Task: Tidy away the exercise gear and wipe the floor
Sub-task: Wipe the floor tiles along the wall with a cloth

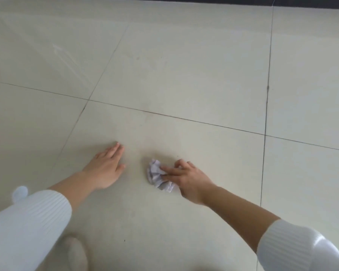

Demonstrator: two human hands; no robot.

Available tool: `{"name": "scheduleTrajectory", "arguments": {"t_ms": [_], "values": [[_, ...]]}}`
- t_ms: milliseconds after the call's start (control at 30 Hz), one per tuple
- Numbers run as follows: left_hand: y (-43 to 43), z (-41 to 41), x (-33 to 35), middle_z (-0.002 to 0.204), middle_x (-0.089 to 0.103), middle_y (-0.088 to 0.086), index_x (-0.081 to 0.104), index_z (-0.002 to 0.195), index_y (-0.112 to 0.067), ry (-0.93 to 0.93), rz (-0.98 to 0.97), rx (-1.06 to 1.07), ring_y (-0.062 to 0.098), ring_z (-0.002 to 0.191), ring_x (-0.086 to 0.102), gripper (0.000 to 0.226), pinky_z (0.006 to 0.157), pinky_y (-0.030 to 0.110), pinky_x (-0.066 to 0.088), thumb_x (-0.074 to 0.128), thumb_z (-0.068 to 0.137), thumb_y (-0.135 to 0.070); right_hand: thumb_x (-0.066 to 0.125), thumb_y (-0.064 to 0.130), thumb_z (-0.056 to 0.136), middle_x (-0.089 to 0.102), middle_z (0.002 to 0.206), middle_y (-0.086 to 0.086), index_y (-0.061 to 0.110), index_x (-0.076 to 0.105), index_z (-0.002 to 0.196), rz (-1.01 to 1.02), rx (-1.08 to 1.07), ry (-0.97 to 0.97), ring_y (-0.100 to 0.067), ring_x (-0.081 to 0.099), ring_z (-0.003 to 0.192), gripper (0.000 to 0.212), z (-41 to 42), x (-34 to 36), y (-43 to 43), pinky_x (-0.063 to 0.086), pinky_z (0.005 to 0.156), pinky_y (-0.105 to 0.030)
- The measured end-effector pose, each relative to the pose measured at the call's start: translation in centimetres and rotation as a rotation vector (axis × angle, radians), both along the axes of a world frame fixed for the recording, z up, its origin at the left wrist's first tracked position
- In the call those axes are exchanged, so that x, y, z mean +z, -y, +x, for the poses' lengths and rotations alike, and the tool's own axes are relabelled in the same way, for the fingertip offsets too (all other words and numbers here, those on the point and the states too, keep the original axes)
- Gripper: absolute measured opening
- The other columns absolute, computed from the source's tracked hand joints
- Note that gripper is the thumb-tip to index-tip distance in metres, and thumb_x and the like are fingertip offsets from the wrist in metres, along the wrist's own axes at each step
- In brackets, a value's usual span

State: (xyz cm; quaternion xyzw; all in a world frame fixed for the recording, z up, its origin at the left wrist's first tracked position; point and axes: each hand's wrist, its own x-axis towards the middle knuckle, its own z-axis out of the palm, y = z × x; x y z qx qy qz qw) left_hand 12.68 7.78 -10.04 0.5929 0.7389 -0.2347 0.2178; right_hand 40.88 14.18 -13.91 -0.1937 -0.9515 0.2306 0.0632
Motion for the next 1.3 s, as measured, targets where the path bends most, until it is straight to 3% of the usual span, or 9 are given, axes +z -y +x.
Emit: {"name": "scheduleTrajectory", "arguments": {"t_ms": [267, 400, 500, 633, 767, 900, 967, 1100, 1300], "values": [[-1.7, -4.4, -0.1, 0.157, -0.021, 0.012, -0.015, 0.15, -0.01, -0.04, -0.085, -0.052, 0.02, 0.147, -0.013, 0.074, 0.12, 0.034, 0.0, 0.022, 0.1, -0.049, 0.039, 0.0, 0.085, 0.027, 0.154, 0.006, 0.023, 0.039, 0.142, 0.031, -0.898, 0.217, -0.029, 0.029, 0.118, 0.061, 0.2, 0.5, -11.8, 0.028, 0.09, -0.036], [-0.2, -6.4, -1.8, 0.157, -0.022, 0.006, -0.016, 0.15, -0.015, 0.012, 0.035, -0.125, 0.019, 0.147, -0.012, 0.087, 0.12, 0.036, 0.002, 0.0, 0.082, -0.068, 0.038, 0.001, 0.085, 0.024, 0.154, 0.003, 0.016, 0.043, 0.134, -0.077, -1.038, 0.274, -0.029, 0.026, 0.122, 0.052, -3.7, 0.6, -13.2, 0.025, 0.09, -0.037], [0.9, -8.8, -2.1, 0.157, -0.022, -0.005, -0.018, 0.148, -0.027, 0.085, 0.113, -0.165, 0.018, 0.148, -0.009, 0.087, 0.12, 0.038, 0.006, -0.016, 0.071, -0.066, 0.04, 0.003, 0.088, 0.035, 0.149, 0.008, 0.021, 0.051, 0.131, -0.038, -0.866, 0.174, -0.028, 0.032, 0.114, 0.048, -7.7, 0.8, -11.6, 0.028, 0.087, -0.032], [1.1, -10.9, -3.1, 0.155, -0.02, -0.011, -0.012, 0.146, -0.04, 0.14, 0.234, -0.223, 0.018, 0.147, -0.011, 0.077, 0.12, 0.04, 0.006, -0.026, 0.075, -0.069, 0.056, 0.003, 0.079, 0.052, 0.138, 0.007, 0.024, 0.064, 0.12, 0.037, -0.415, -0.012, -0.031, 0.047, 0.095, 0.047, -12.0, 0.3, -2.7, 0.048, 0.078, -0.039], [-1.3, -12.6, -3.9, 0.155, -0.019, -0.01, -0.008, 0.15, -0.029, 0.174, 0.337, -0.091, 0.015, 0.147, -0.013, 0.078, 0.12, 0.037, 0.004, -0.006, 0.081, -0.065, 0.053, 0.019, 0.082, 0.047, 0.139, 0.017, 0.034, 0.061, 0.118, -0.015, 0.05, 0.043, -0.019, 0.044, 0.105, 0.041, -11.8, -0.2, 7.0, 0.045, 0.084, -0.028], [-4.4, -14.6, -4.8, 0.158, -0.017, -0.001, -0.005, 0.152, -0.02, 0.175, 0.372, -0.029, 0.015, 0.146, -0.014, 0.079, 0.12, 0.036, 0.0, 0.003, 0.088, -0.066, 0.055, 0.024, 0.088, 0.048, 0.141, 0.015, 0.03, 0.063, 0.118, 0.07, 0.336, 0.105, -0.017, 0.046, 0.112, 0.032, -10.5, 0.1, 5.3, 0.04, 0.089, -0.025], [-5.5, -15.3, -5.5, 0.159, -0.014, 0.002, -0.004, 0.153, -0.018, 0.155, 0.393, -0.018, 0.016, 0.147, -0.013, 0.079, 0.119, 0.036, 0.0, 0.003, 0.089, -0.064, 0.06, 0.022, 0.086, 0.049, 0.141, 0.014, 0.03, 0.061, 0.123, 0.166, 0.198, 0.101, -0.017, 0.047, 0.109, 0.038, -9.7, -0.2, 1.5, 0.038, 0.086, -0.026], [-7.6, -16.4, -6.3, 0.158, -0.015, 0.0, -0.001, 0.153, -0.017, 0.187, 0.471, -0.087, 0.014, 0.146, -0.013, 0.078, 0.119, 0.036, -0.002, 0.001, 0.087, -0.058, 0.062, 0.012, 0.084, 0.055, 0.136, 0.011, 0.027, 0.063, 0.122, 0.265, -0.437, 0.089, -0.026, 0.049, 0.093, 0.041, -8.1, -0.2, -6.0, 0.042, 0.072, -0.036], [-8.1, -17.6, -6.9, 0.16, 0.012, 0.005, 0.021, 0.152, -0.012, 0.301, 0.605, -0.146, 0.017, 0.148, 0.007, 0.065, 0.119, 0.043, 0.014, 0.019, 0.095, -0.043, 0.039, 0.011, 0.096, 0.027, 0.155, 0.01, 0.028, 0.032, 0.147, 0.165, -1.145, 0.422, -0.026, 0.032, 0.116, 0.055, -8.9, 0.2, -13.7, 0.024, 0.087, -0.034]]}}
